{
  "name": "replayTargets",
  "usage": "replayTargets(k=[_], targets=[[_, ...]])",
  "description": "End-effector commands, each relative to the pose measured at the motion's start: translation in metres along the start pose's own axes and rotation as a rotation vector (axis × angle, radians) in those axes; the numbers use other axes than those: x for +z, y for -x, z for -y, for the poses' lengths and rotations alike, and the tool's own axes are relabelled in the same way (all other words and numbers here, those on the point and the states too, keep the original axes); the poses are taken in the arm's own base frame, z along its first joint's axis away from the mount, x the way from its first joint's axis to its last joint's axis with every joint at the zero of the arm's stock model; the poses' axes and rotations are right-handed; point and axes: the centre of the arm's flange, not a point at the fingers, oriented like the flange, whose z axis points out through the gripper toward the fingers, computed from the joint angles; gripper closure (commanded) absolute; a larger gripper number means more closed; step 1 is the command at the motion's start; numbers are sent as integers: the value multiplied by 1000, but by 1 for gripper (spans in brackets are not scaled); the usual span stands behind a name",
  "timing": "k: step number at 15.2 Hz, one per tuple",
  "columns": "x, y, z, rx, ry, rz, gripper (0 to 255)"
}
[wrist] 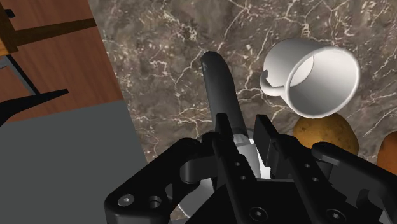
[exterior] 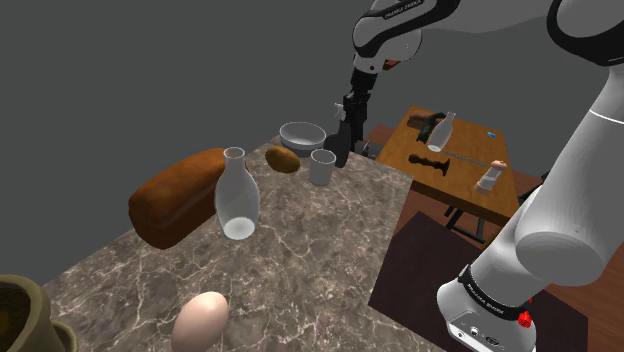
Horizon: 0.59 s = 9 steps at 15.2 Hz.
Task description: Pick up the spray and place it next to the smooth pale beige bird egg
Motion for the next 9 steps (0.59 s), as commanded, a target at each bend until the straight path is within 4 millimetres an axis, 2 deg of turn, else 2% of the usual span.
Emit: replayTargets(k=[1,6,9], targets=[[0,0,0,0,0,0,255],[0,0,0,0,0,0,255],[-16,-1,1,0,0,0,255]])
